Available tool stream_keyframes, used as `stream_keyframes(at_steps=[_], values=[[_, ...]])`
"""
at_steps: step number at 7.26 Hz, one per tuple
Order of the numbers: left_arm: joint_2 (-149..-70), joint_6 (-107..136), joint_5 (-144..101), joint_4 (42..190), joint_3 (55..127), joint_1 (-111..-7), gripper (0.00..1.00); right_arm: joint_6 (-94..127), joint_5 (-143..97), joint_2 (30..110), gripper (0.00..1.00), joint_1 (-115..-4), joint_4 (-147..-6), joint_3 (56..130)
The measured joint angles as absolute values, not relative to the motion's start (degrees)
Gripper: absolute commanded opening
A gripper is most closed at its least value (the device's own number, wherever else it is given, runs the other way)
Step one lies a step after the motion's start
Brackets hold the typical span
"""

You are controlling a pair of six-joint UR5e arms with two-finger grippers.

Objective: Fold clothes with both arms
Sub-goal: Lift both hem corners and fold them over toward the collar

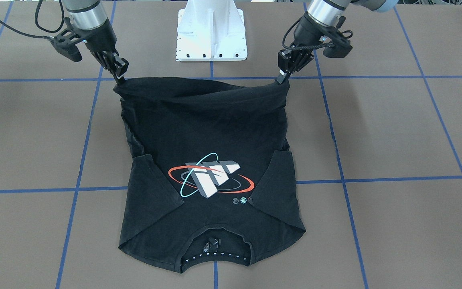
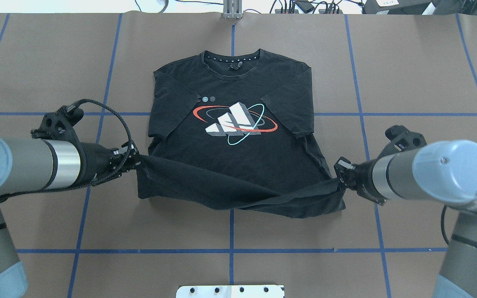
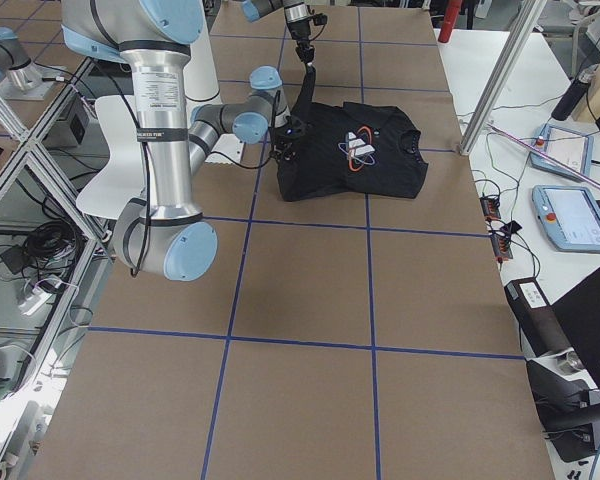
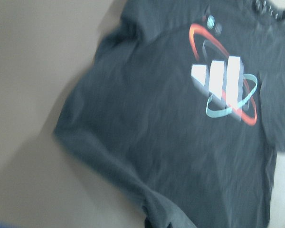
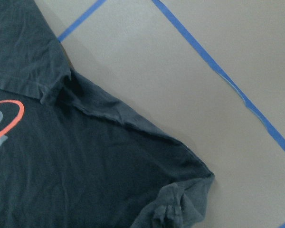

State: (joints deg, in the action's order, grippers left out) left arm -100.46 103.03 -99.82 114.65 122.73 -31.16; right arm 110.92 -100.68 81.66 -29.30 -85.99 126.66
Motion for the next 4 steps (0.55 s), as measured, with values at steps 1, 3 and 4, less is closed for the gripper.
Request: stream_keyframes(at_steps=[1, 3, 4], values=[[-101.9, 100.3, -100.3, 115.1, 119.3, -34.2, 0.00, 108.9, -102.8, 78.1, 0.00, -33.6, -86.0, 121.9], [-107.7, 97.2, -100.6, 115.7, 109.9, -38.8, 0.00, 103.2, -105.6, 73.0, 0.00, -40.5, -85.9, 113.6], [-111.0, 96.4, -100.6, 116.9, 104.3, -40.7, 0.00, 100.6, -106.0, 70.3, 0.00, -42.8, -85.7, 109.2]])
